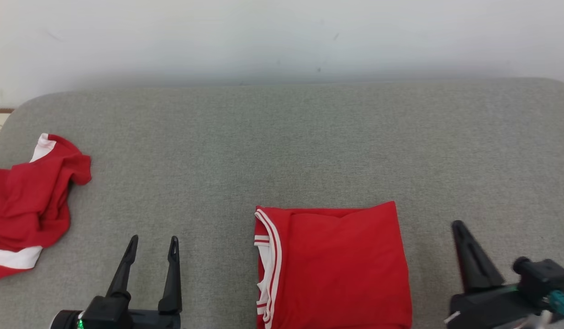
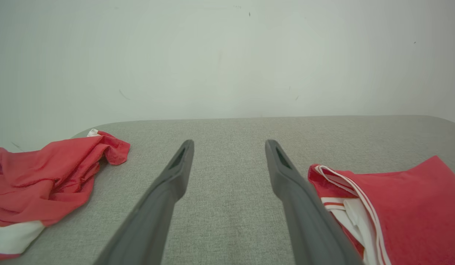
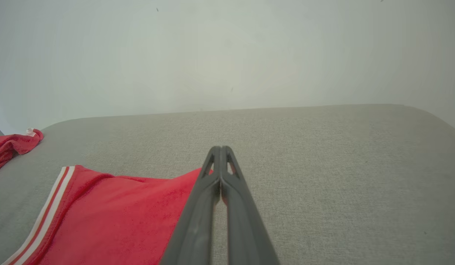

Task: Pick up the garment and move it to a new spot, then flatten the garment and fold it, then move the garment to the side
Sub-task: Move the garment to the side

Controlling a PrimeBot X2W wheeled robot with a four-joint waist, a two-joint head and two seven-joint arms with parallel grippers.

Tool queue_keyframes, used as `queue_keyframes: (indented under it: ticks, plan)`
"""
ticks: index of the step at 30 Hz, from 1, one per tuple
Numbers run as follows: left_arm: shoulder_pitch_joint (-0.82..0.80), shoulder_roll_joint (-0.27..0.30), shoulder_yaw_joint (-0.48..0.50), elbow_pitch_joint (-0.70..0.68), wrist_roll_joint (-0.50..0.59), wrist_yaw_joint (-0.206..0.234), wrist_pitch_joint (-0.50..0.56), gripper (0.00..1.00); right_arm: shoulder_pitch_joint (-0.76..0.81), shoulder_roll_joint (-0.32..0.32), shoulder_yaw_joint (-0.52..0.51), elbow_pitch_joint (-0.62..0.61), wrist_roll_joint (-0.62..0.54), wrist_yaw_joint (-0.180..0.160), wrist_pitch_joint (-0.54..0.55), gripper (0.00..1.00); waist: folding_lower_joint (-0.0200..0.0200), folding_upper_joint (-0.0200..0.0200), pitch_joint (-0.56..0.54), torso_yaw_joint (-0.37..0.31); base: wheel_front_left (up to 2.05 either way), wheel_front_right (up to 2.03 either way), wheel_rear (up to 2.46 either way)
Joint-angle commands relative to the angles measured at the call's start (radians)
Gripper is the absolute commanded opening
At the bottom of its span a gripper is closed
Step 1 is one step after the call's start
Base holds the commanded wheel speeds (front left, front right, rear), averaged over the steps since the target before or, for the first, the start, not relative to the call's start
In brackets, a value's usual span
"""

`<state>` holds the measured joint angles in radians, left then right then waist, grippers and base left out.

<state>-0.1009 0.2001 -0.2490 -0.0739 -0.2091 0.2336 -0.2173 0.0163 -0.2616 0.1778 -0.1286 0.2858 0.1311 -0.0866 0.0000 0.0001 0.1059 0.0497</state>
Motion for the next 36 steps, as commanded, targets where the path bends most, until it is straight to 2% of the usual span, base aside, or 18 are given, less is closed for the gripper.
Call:
queue_keyframes:
  ticks: [1,4,6,10,17,28,32,36]
  plan:
    - [-0.012,-0.004,-0.006,-0.001,-0.002,0.001,-0.007,1.00,-0.025,-0.002,0.038,0.020,0.016,-0.001,0.001,0.00,0.0000,-0.0001,0.018,0.024,0.00,0.00,0.00]
    - [-0.024,-0.009,-0.014,0.002,-0.003,-0.001,-0.012,1.00,-0.064,0.000,0.123,0.067,0.042,-0.001,-0.010,0.00,0.0000,-0.0001,0.034,0.049,0.00,0.00,0.00]
    - [-0.035,-0.016,-0.021,0.010,-0.004,-0.003,-0.017,1.00,-0.130,0.014,0.252,0.151,0.082,-0.001,-0.034,0.00,0.0000,-0.0001,0.056,0.082,0.00,0.00,0.00]
    - [-0.050,-0.026,-0.031,0.018,-0.006,-0.008,-0.023,1.00,-0.208,0.033,0.348,0.261,0.119,-0.001,-0.073,0.00,0.0000,-0.0001,0.082,0.119,0.00,0.00,0.00]
    - [-0.081,-0.043,-0.045,0.033,-0.007,-0.019,-0.033,1.00,-0.347,0.053,0.455,0.441,0.176,-0.001,-0.131,0.00,0.0000,-0.0001,0.125,0.169,0.00,0.00,0.00]
    - [-0.112,-0.062,-0.059,0.055,0.001,-0.026,-0.043,1.00,-0.505,0.090,0.580,0.629,0.259,0.000,-0.168,0.00,0.0000,-0.0001,0.156,0.200,0.00,0.00,0.00]
    - [-0.118,-0.065,-0.057,0.062,-0.001,-0.030,-0.045,1.00,-0.544,0.106,0.643,0.678,0.293,0.000,-0.168,0.00,0.0000,-0.0001,0.159,0.204,0.00,0.00,0.00]
    - [-0.115,-0.067,-0.053,0.064,-0.002,-0.031,-0.046,1.00,-0.563,0.125,0.693,0.740,0.330,0.003,-0.118,0.00,0.0000,-0.0001,0.157,0.201,0.00,0.00,0.00]
